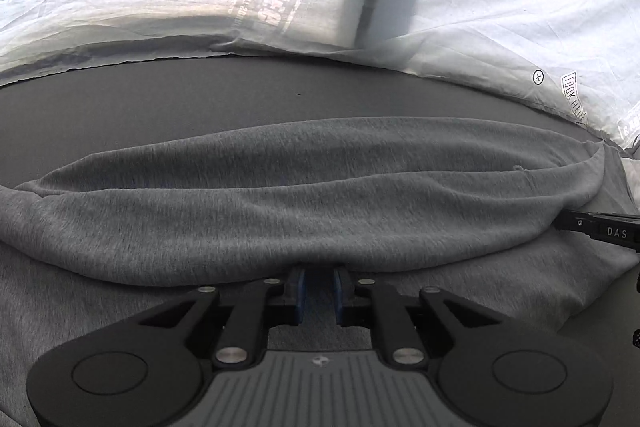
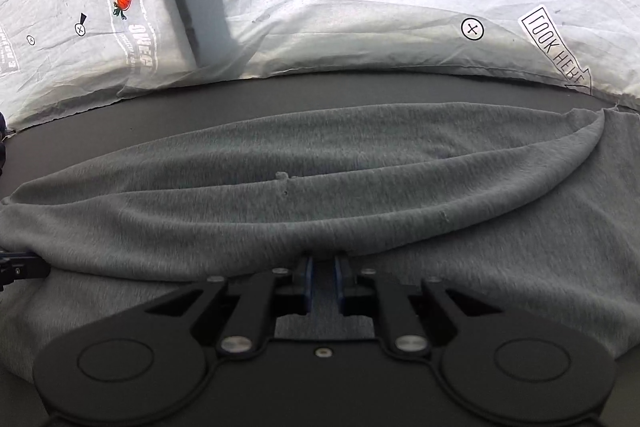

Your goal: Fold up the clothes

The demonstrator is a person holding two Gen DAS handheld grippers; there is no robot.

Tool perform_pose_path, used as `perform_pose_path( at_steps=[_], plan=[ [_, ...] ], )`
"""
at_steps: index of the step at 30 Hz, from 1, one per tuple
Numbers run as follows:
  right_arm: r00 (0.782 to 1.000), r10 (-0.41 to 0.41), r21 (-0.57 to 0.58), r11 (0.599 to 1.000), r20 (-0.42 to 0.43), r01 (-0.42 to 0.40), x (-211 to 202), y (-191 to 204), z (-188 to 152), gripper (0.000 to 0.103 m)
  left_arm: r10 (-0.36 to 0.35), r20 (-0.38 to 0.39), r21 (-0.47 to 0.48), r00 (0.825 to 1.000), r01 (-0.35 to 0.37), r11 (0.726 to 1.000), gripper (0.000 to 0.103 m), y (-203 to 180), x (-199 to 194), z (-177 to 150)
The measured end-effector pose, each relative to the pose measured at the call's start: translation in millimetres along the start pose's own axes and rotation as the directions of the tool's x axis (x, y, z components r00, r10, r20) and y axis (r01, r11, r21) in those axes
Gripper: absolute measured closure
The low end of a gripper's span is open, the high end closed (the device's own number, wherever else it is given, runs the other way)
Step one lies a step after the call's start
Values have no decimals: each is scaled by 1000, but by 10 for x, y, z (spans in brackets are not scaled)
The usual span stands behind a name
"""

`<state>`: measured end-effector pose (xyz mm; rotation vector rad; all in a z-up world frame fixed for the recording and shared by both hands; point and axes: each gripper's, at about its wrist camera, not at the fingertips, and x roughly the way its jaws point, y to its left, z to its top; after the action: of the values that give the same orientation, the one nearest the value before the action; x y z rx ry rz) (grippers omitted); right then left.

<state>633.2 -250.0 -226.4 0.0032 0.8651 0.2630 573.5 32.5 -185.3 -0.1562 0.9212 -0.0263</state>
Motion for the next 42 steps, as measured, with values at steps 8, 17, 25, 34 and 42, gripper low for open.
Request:
perform_pose_path(
  at_steps=[8,17,25,34,42],
  plan=[
    [999,1,-23,1000,46,0,490,20,519,91,65,73,-71,995,-60,996,81,373,316,368],
    [991,-75,112,992,115,62,379,-44,700,65,111,95,-150,989,-96,984,56,623,193,567],
    [984,-172,354,924,45,145,58,-411,330,65,234,-3,-536,972,-199,820,35,1032,-146,240],
    [989,-142,597,797,30,96,88,-776,331,62,250,-82,-687,965,-236,687,35,1473,-195,169],
    [985,-170,669,733,7,122,133,-1003,452,64,302,-135,-726,944,-302,618,35,1699,-268,209]
  ],
)
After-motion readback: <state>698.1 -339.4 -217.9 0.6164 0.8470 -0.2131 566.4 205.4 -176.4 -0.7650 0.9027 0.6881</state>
